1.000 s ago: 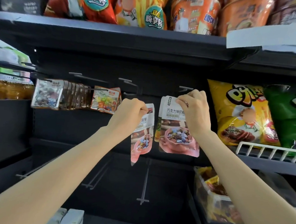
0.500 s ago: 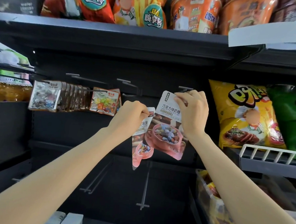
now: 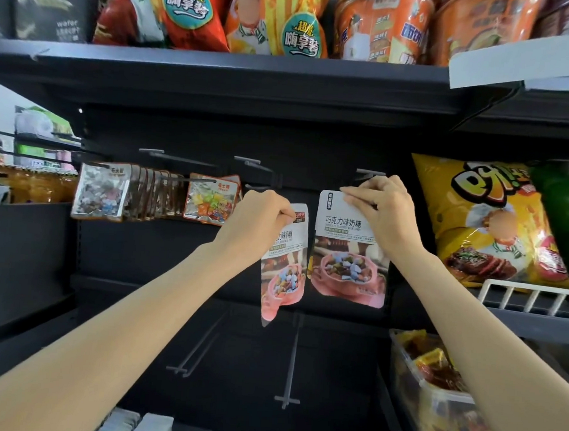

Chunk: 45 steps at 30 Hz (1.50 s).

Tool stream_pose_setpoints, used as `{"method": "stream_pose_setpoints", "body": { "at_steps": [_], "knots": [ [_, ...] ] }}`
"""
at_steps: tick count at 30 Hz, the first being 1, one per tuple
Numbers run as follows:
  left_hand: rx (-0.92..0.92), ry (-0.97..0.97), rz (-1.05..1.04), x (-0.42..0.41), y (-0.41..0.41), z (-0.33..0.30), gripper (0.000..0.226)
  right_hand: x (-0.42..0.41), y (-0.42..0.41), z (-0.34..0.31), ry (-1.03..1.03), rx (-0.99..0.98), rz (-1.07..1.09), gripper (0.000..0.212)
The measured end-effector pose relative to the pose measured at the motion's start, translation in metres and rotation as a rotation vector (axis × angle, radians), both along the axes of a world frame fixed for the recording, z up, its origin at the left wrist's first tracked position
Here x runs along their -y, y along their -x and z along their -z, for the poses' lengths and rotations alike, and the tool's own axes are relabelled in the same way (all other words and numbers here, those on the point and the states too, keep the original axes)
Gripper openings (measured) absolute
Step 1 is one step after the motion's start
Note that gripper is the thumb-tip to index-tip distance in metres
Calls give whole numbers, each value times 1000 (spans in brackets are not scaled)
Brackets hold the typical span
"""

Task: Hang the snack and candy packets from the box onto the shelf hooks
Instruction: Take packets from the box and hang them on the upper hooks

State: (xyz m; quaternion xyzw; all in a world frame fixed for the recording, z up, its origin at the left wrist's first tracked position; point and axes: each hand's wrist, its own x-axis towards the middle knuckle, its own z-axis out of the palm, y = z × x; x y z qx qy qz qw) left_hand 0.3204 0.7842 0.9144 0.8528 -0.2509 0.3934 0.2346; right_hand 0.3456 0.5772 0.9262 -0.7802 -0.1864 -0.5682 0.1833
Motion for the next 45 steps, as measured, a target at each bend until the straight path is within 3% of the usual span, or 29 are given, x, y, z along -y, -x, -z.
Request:
{"method": "stream_pose_setpoints", "body": {
  "at_steps": [7, 20, 29, 38, 45],
  "knots": [
    [-23, 7, 16, 10, 2, -3, 23, 3, -2, 5, 13, -60, -38, 29],
    [-34, -8, 21, 17, 8, -4, 23, 16, -3, 4, 148, 8, 142, 27],
    [-23, -3, 25, 17, 8, -7, 23, 14, 8, -13, 10, -462, -169, 31],
    [-43, 2, 24, 22, 0, -4, 22, 13, 6, -8, -286, -290, -341, 11],
    [-21, 2, 40, 22, 1, -6, 22, 25, 5, -6, -155, -374, -254, 24]
  ]
}}
